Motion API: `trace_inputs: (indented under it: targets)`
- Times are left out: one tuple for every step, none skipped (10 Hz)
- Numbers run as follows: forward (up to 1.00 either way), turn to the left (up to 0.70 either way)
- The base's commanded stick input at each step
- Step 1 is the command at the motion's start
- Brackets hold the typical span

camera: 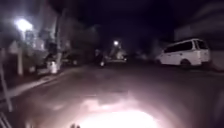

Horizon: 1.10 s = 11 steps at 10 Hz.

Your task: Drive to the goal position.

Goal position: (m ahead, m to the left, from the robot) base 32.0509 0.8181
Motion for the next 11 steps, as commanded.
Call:
trace_inputs:
  targets:
    - [1.0,0.0]
    - [1.0,0.0]
    - [1.0,0.0]
    - [1.0,0.0]
    - [1.0,0.0]
    - [1.0,0.0]
    - [1.0,0.0]
    - [1.0,0.0]
    - [1.0,0.0]
    - [1.0,0.0]
    - [1.0,0.0]
